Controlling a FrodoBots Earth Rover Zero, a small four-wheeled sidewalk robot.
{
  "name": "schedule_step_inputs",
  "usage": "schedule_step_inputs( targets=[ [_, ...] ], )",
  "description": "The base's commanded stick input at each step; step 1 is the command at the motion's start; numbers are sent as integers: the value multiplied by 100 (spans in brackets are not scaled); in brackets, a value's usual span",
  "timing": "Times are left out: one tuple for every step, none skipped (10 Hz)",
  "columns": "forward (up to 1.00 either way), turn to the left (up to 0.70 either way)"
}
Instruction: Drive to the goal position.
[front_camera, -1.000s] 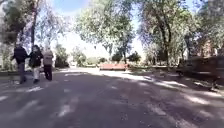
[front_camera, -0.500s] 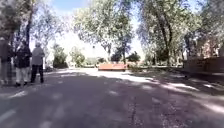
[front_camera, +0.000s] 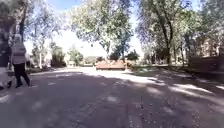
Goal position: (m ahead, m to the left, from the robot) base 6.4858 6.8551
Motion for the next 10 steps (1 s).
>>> schedule_step_inputs(
  targets=[
    [100,2],
    [100,2],
    [100,2],
    [100,2],
    [100,2],
    [100,2],
    [100,2],
    [100,2],
    [100,2],
    [100,2]
  ],
)
